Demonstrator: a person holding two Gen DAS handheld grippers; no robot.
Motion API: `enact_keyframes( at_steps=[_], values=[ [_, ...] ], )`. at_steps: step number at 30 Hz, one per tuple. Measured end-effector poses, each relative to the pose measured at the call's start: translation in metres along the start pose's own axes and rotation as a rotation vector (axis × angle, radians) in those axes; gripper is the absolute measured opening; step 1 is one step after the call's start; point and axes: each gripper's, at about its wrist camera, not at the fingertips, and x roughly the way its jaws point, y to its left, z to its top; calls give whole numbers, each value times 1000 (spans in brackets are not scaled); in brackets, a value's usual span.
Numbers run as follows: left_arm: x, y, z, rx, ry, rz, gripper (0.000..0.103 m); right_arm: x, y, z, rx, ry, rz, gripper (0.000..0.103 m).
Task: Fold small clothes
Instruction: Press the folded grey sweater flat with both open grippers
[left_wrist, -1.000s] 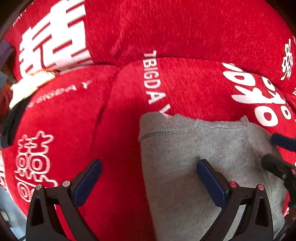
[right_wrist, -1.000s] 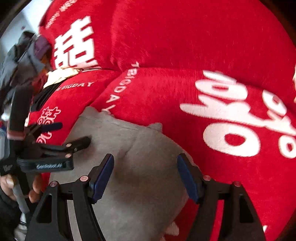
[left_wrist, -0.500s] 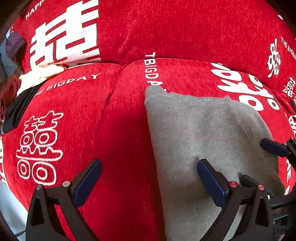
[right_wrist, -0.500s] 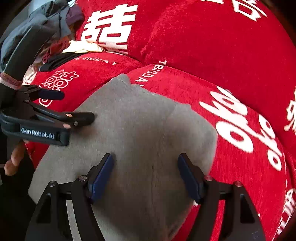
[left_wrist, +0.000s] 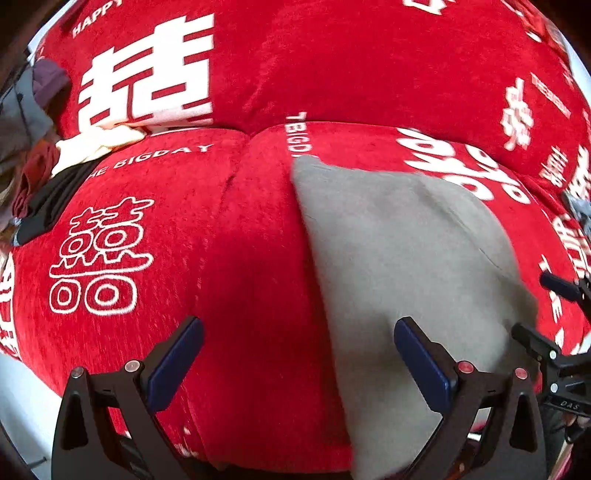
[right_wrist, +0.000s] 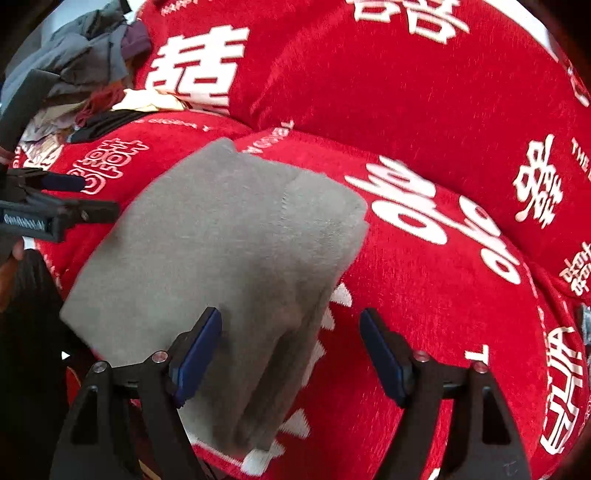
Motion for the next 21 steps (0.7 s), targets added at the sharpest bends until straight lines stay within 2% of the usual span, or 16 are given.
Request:
enact_keyframes(
  at_steps=[4,9,17,21],
  values=[
    [-7,-22,-11,73,-20,11,103,-19,20,-4,-39,-48,-25,80],
    [-4,-28,-17,67,2,17,103,-30,37,-11,-53,-69,1,80],
    [5,-27,-26,55,24,17,103,-14,50,-34,-75,12,52,80],
    [8,-25,-29,50,31,9,103,-1,44,-42,-58,57,36,80]
  ],
)
